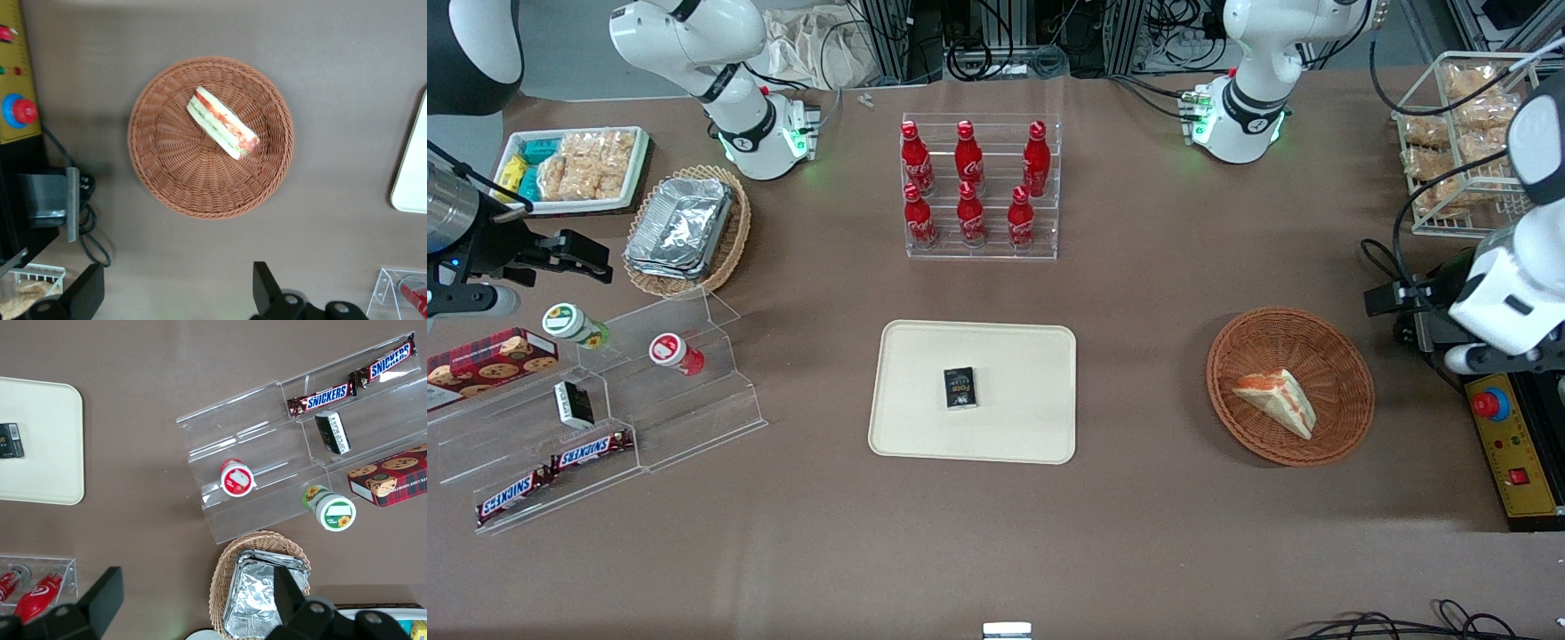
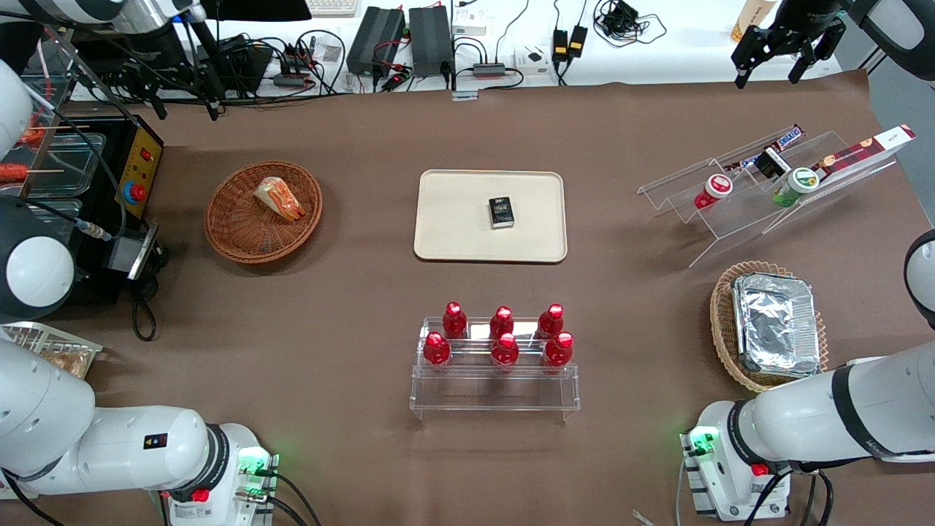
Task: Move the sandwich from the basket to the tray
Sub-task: 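Move the left gripper down over the wrapped sandwich in the wicker basket, then close the left gripper on the wrapped sandwich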
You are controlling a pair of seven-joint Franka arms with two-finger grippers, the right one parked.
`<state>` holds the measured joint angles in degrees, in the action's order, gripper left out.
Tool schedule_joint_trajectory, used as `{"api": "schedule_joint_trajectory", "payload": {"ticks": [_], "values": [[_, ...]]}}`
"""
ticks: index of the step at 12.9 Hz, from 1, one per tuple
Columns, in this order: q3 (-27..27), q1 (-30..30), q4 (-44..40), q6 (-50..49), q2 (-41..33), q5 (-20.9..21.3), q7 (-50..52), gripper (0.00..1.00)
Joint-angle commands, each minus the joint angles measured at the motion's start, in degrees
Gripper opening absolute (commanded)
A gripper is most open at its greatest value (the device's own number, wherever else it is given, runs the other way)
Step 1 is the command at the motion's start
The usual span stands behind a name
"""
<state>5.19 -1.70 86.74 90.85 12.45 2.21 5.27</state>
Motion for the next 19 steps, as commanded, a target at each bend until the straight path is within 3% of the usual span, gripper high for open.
{"api": "schedule_joint_trajectory", "payload": {"ticks": [1, 6, 9, 13, 19], "values": [[0.8, 0.5, 2.4, 2.4, 2.5, -0.5, 1.0, 0.99], [0.8, 0.1, 13.0, 21.9, 3.9, -0.4, 10.5, 0.96], [0.8, 0.0, 13.5, 30.7, 7.7, -0.2, 24.3, 0.96], [0.8, 0.0, 13.7, 33.7, 11.3, -0.2, 32.2, 0.96], [0.6, 0.0, 20.9, 41.4, 12.3, 0.2, 34.7, 0.94]]}}
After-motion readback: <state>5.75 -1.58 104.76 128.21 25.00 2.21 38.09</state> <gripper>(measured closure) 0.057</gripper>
